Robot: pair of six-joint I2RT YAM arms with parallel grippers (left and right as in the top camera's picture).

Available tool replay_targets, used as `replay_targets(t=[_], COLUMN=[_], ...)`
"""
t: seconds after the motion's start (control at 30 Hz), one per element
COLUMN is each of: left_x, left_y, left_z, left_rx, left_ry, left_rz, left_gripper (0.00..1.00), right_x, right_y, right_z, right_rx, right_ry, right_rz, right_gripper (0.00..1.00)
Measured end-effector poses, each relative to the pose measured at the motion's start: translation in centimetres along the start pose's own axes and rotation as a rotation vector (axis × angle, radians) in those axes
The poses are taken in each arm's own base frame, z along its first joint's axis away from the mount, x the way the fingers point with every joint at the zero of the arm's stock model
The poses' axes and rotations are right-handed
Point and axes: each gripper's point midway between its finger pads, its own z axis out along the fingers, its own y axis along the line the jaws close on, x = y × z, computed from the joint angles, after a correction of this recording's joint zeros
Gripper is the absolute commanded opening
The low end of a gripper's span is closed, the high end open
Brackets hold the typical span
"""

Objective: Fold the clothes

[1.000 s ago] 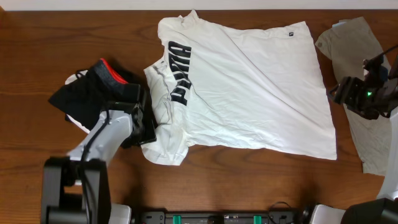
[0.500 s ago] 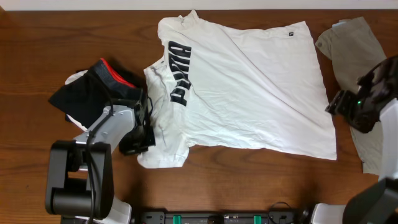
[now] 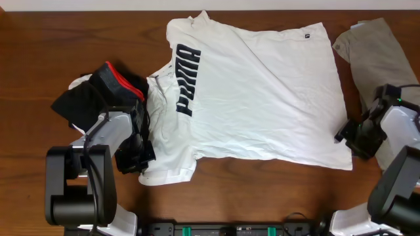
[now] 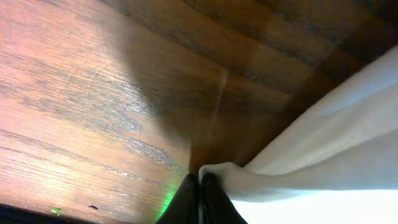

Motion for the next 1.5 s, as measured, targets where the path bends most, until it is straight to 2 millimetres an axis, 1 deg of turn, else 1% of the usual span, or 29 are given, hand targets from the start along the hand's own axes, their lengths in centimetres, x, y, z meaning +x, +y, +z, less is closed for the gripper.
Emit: replay_targets(t=[0.17,0.3,0.37,0.43,0.47,0.53,0.6,0.67,0.77,0.8,0.87,0.9,0.97,1.0,1.07,1.13,1.17,1.2,1.23,1.27,1.4,1.47,1.5], left_x=[0.0,0.0,0.1,0.1,0.2,0.2,0.3,0.6,1.1,1.3,1.4,1.5,1.7,1.8,2.0,2.1,2.2,2.2,2.2,2.2,2.7,2.5,2.1], left_y=[0.0,-0.1,-0.3,-0.4,-0.5,-0.5,-0.5,-0.5,-0.4,-0.4,-0.3,-0.3,-0.5,-0.6,-0.8,-0.8,-0.8,-0.8,-0.9,-0.9,-0.8,-0.8,-1.0], left_z=[0.0,0.0,0.0,0.0,0.0,0.0,0.0,0.0,-0.1,-0.2,-0.5,-0.6,-0.9,-1.0,-1.3,-1.6,-1.7,-1.9,-2.1,-2.2,-3.5,-4.5,-5.2], left_rx=[0.000,0.008,0.017,0.024,0.026,0.029,0.030,0.030,0.028,0.027,0.024,0.025,0.033,0.040,0.049,0.051,0.052,0.053,0.055,0.058,0.064,0.078,0.095], left_ry=[0.000,0.003,0.006,0.009,0.009,0.011,0.018,0.029,0.049,0.058,0.067,0.073,0.084,0.091,0.101,0.110,0.115,0.117,0.119,0.122,0.111,0.072,0.030], left_rz=[-0.002,-0.002,-0.002,-0.002,-0.002,-0.003,-0.002,-0.003,-0.003,-0.004,-0.004,-0.004,-0.004,-0.006,-0.009,-0.010,-0.007,-0.009,-0.007,-0.011,-0.020,-0.019,-0.016], left_gripper=[0.06,0.06,0.06,0.06,0.06,0.06,0.06,0.06,0.06,0.06,0.06,0.06,0.06,0.06,0.06,0.14,0.17,0.26,0.34,0.38,0.45,0.49,0.49], right_x=[0.0,0.4,0.3,0.3,0.2,0.0,-0.1,0.0,0.6,0.4,-0.4,-1.2,-2.4,-2.9,-3.1,-3.1,-3.1,-3.1,-3.1,-3.1,-3.1,-3.2,-3.5], right_y=[-1.4,-2.1,-2.1,-2.0,-1.8,-1.5,-1.6,-2.1,-4.0,-4.8,-6.0,-6.4,-6.9,-7.0,-7.0,-6.9,-6.8,-6.7,-6.6,-6.5,-6.3,-5.7,-5.1], right_z=[1.0,2.2,2.4,2.5,2.5,2.6,2.6,2.5,2.2,1.8,0.7,-0.1,-1.1,-1.6,-1.9,-1.9,-1.9,-1.9,-1.8,-1.8,-1.9,-1.9,-2.0], right_rx=[0.078,0.108,0.100,0.088,0.074,0.059,0.059,0.082,0.123,0.130,0.127,0.116,0.098,0.089,0.081,0.069,0.068,0.063,0.052,0.047,0.032,-0.001,-0.035], right_ry=[-0.012,-0.027,-0.040,-0.053,-0.064,-0.074,-0.080,-0.073,-0.021,-0.007,-0.006,-0.018,-0.040,-0.053,-0.054,-0.050,-0.048,-0.047,-0.044,-0.044,-0.041,-0.038,-0.041], right_rz=[0.057,0.098,0.113,0.120,0.130,0.132,0.142,0.149,0.195,0.224,0.275,0.298,0.320,0.326,0.326,0.316,0.313,0.309,0.300,0.299,0.297,0.279,0.257], right_gripper=[0.60,0.56,0.53,0.42,0.30,0.01,0.01,0.01,0.01,0.01,0.01,0.01,0.02,0.07,0.24,0.45,0.51,0.56,0.57,0.58,0.58,0.56,0.56])
